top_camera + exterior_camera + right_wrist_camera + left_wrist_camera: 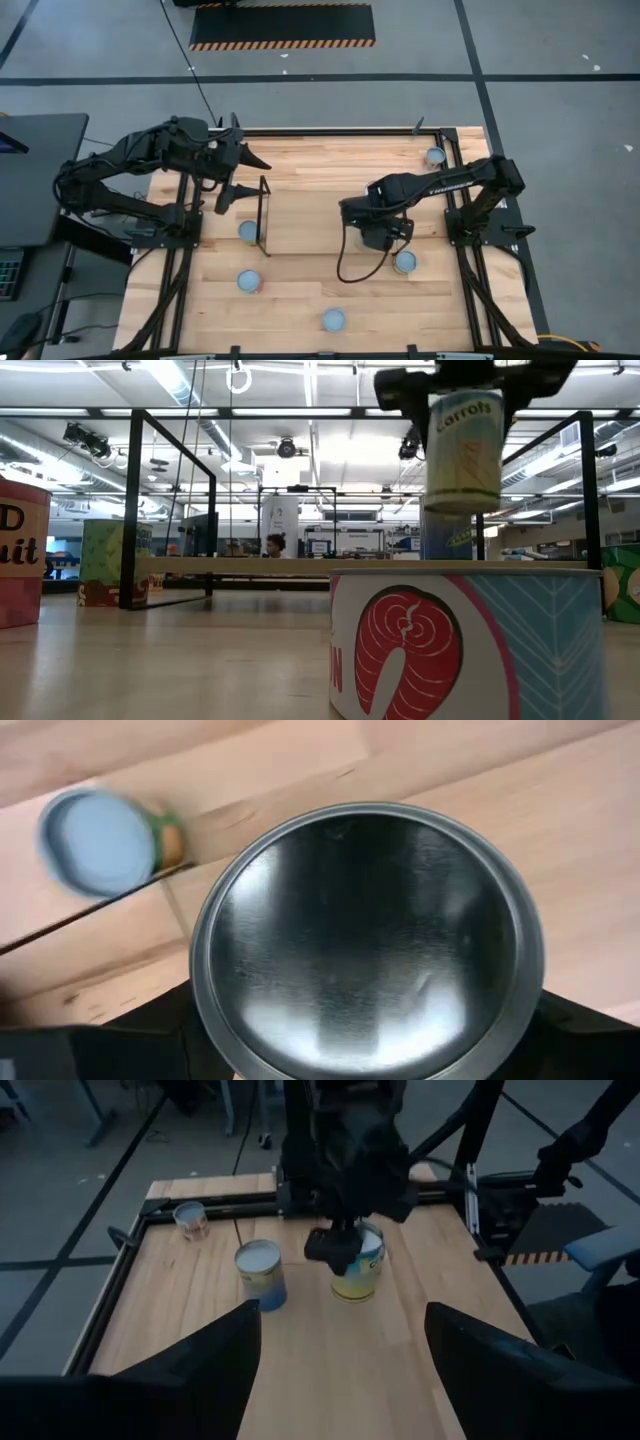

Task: Pick and place cans onto a shelf
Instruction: Put the canned carrots on the shelf

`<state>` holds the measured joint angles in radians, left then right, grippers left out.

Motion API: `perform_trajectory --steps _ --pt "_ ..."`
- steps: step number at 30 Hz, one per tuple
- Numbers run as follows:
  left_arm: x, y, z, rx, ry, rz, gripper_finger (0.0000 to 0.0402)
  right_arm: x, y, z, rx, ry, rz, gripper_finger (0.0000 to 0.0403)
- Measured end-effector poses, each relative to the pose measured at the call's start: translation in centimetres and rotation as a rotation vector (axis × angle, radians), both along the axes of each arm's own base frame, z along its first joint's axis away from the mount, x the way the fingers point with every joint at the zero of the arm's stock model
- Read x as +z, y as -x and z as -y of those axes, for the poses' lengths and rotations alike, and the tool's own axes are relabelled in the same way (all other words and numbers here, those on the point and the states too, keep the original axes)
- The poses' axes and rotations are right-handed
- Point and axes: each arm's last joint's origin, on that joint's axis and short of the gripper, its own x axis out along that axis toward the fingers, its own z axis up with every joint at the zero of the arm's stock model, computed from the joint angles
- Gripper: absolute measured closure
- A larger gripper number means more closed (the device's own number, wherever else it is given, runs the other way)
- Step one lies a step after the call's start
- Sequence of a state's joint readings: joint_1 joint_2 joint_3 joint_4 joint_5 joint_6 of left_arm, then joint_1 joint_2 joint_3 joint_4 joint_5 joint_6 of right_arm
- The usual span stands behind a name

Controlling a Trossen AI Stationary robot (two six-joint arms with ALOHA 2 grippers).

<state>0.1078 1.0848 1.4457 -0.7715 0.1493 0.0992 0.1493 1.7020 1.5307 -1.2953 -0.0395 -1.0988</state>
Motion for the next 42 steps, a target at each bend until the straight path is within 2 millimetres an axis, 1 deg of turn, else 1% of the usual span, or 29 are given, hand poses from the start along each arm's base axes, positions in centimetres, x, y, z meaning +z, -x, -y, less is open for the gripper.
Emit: perform_trajectory --steps 5,15,19,24,33,42 --pt "-0.2 -0.4 0.0 -0.011 -0.023 -0.01 0.0116 -1.7 0.5 0.0 0.005 0.022 -0.057 0.0107" --pt "-0.4 -0.5 0.0 -0.006 -0.009 -0.026 0.0116 -3.1 0.8 -0.1 0.009 0.049 -0.079 0.0106" --pt "-0.5 -0.4 0.0 -0.006 -0.007 -0.043 0.0116 -3.2 0.8 0.0 0.001 0.073 -0.078 0.0101" --pt "-0.5 -0.4 0.0 -0.008 -0.011 -0.041 0.0116 -3.2 1.0 0.0 -0.039 0.104 -0.084 0.0086" --pt "-0.4 -0.1 0.0 -0.002 0.002 -0.034 0.0116 -3.2 1.0 0.0 -0.074 0.11 -0.087 0.0071" --pt "-0.4 -0.1 0.0 0.0 0.005 -0.035 0.0116 -3.1 1.4 -0.9 -0.052 0.121 -0.102 0.0066"
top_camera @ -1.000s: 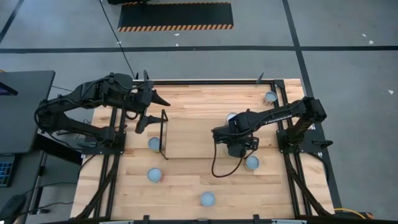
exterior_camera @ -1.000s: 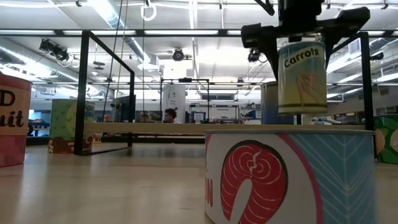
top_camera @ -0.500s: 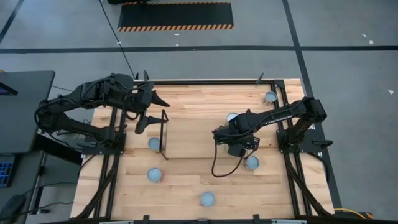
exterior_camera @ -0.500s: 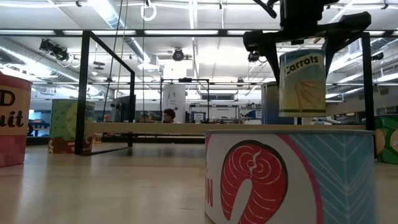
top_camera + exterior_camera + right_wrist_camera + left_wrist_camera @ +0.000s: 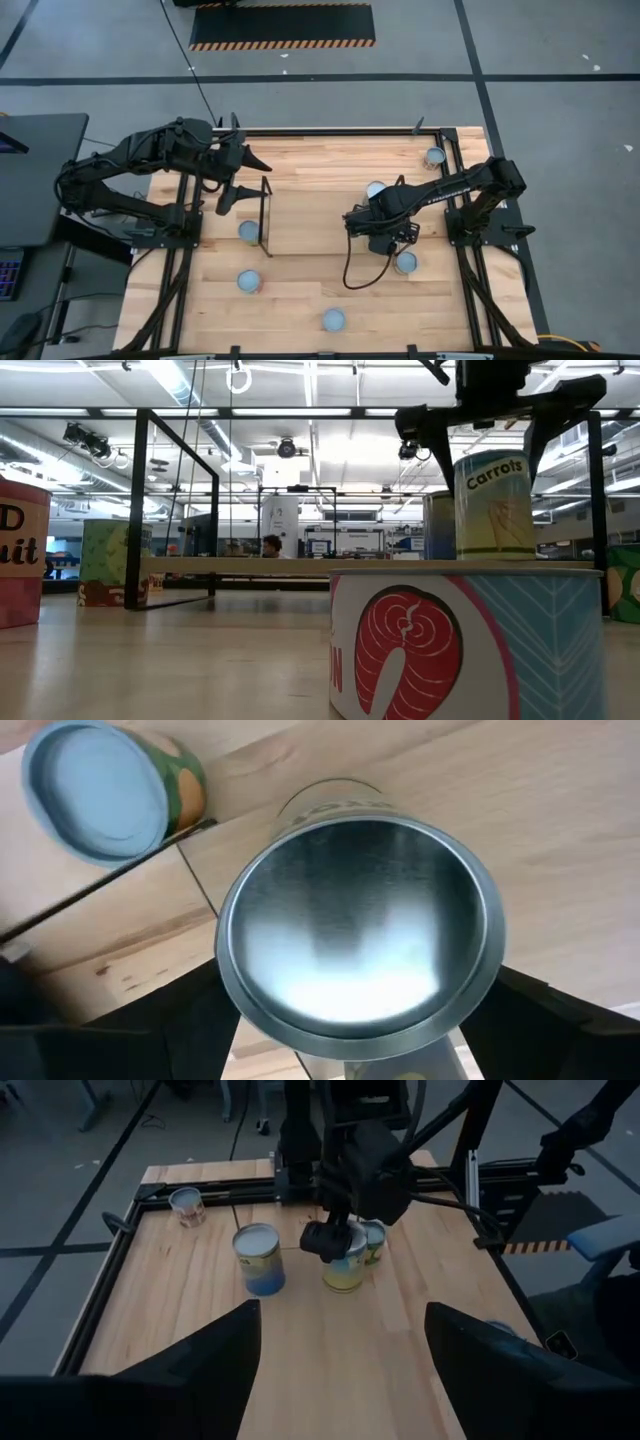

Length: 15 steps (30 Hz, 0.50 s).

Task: Pick and place cans onto a shelf
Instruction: Put the canned carrots on the shelf

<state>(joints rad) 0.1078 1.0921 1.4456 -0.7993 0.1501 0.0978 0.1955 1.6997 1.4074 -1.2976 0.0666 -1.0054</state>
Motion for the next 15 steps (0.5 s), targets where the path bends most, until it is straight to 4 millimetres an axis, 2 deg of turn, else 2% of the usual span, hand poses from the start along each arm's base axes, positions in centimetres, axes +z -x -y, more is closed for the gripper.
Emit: perform_trajectory --steps 6,11,15 --pt "0.0 0.0 0.0 0.001 0.001 0.0 0.0116 2.0 -0.1 -1.1 -0.008 0.012 0.039 0.0066" --pt "0.0 0.0 0.0 0.002 0.003 0.0 0.0116 3.6 -0.1 -1.2 -0.062 0.007 0.06 0.0069" --pt "0.0 0.0 0.0 0.003 0.007 -0.003 0.0116 4.4 -0.2 -1.3 -0.14 -0.015 0.083 0.0091"
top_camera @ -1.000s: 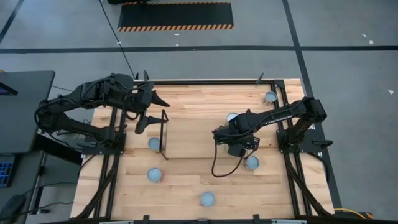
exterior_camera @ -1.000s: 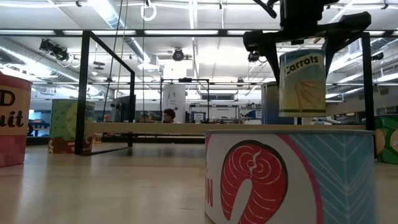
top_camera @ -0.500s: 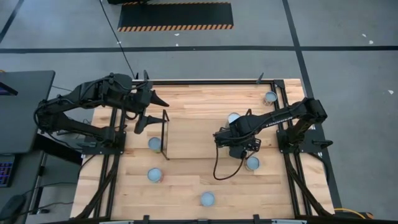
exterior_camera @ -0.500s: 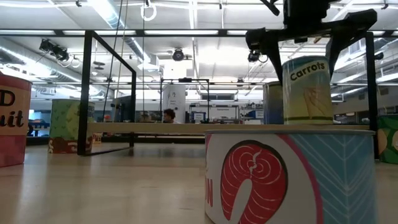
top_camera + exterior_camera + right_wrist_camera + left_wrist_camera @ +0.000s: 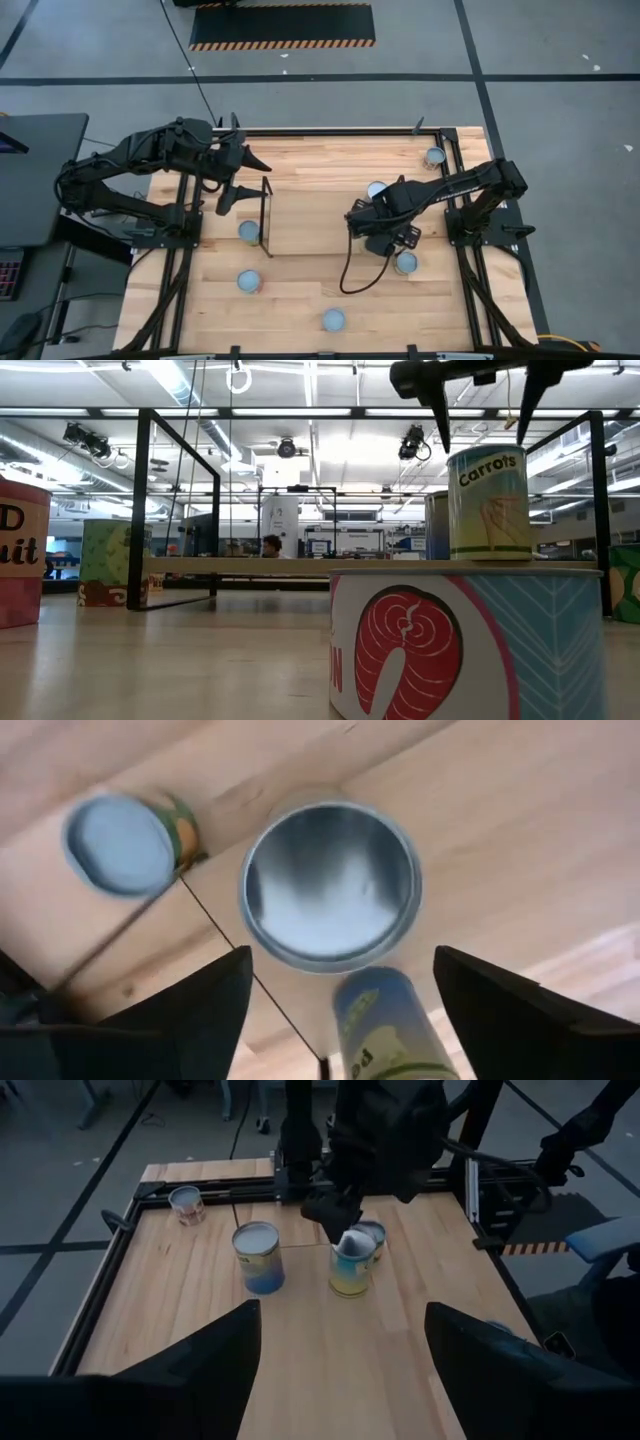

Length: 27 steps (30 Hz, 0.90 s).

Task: Pick and place cans onto a shelf
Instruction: Put the canned carrots on the shelf

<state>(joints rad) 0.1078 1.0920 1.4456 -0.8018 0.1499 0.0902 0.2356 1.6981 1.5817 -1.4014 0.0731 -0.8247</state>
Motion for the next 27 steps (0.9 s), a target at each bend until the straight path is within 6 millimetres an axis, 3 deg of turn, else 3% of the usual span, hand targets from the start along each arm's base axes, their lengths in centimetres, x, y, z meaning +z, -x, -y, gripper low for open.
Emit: perform_trajectory --steps 4,12,16,27 --pt "-0.1 0.0 0.0 0.0 0.001 -0.009 0.0116 0.1 -0.2 -0.3 -0.056 -0.104 0.005 0.0148" --pt "-0.1 0.1 0.0 0.0 0.001 -0.012 0.0116 -1.5 -0.6 0.1 -0.127 -0.132 0.018 0.0324" --pt "-0.1 0.1 0.0 0.0 0.001 -0.012 0.0116 -1.8 -0.7 0.0 -0.127 -0.14 0.029 0.039" --pt "-0.3 0.2 0.0 0.0 0.004 -0.037 0.0116 -2.8 -0.3 1.0 -0.16 -0.102 -0.021 0.0386"
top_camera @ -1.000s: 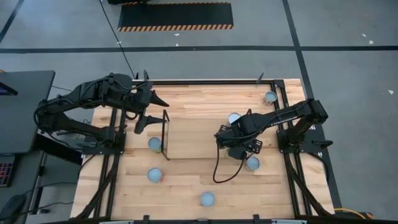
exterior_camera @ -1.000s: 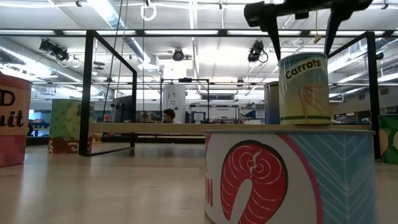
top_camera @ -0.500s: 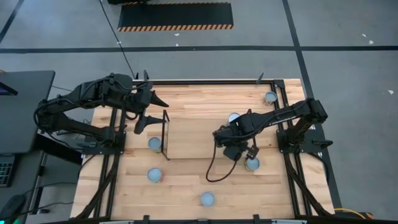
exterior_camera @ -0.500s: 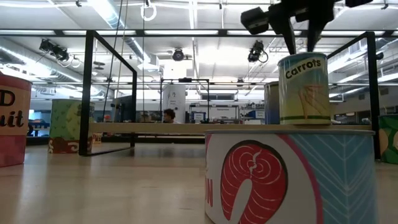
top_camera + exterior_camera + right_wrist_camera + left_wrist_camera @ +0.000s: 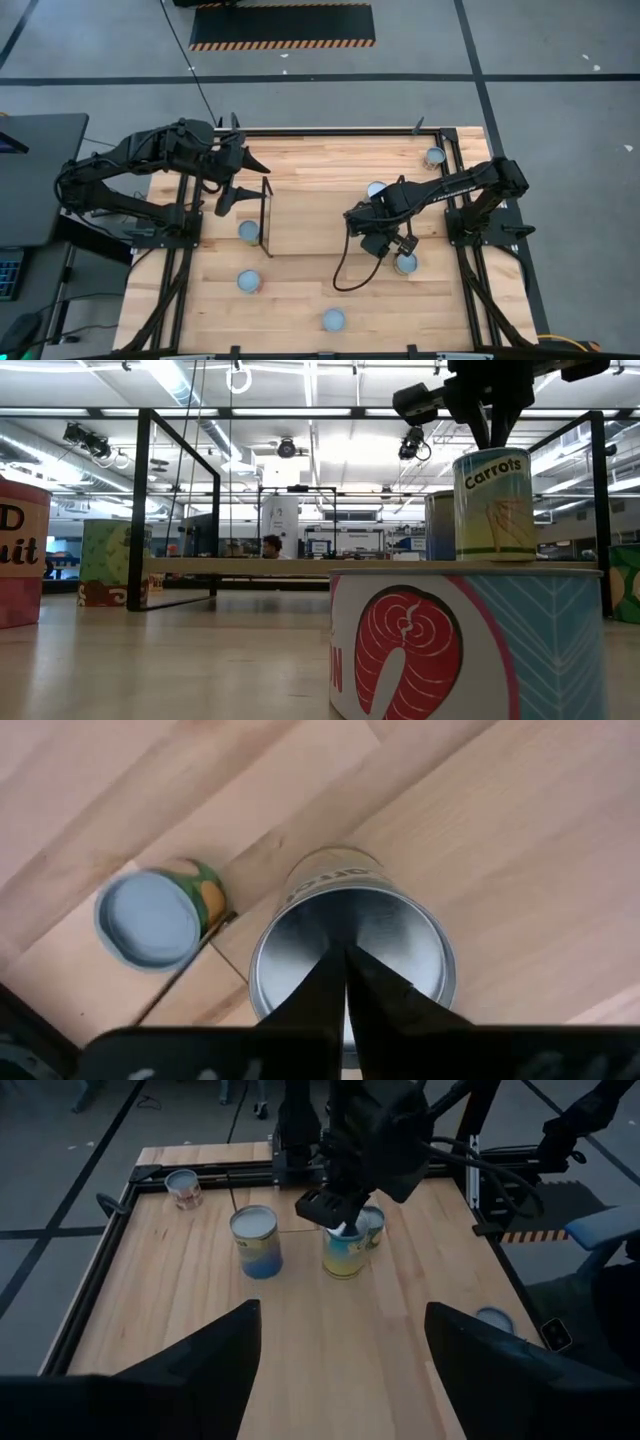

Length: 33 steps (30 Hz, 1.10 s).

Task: Pick and place cans onto a shelf
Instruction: Put the canned carrots on the shelf, then adjust the canned peas on the shelf

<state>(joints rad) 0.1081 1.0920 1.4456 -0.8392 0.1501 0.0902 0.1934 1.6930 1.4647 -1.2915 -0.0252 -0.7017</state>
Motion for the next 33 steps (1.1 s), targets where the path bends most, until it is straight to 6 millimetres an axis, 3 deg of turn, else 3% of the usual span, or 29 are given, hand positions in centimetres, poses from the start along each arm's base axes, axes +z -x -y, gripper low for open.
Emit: perform_trajectory --steps 13,20,28,33 --pt "0.0 0.0 0.0 0.0 0.0 -0.001 0.0116 0.0 0.4 0.7 -0.042 0.028 -0.056 0.039" --pt "0.0 0.0 0.0 0.0 0.0 0.0 0.0116 2.5 0.0 0.8 -0.078 0.072 -0.014 0.0398" --pt "0.0 0.0 0.0 0.0 0.001 -0.005 0.0116 3.3 -0.3 3.3 -0.209 0.086 -0.001 0.0398" --pt "-0.1 0.1 0.0 0.0 0.0 -0.012 0.0116 3.3 -0.4 3.6 -0.222 0.081 0.008 0.0398"
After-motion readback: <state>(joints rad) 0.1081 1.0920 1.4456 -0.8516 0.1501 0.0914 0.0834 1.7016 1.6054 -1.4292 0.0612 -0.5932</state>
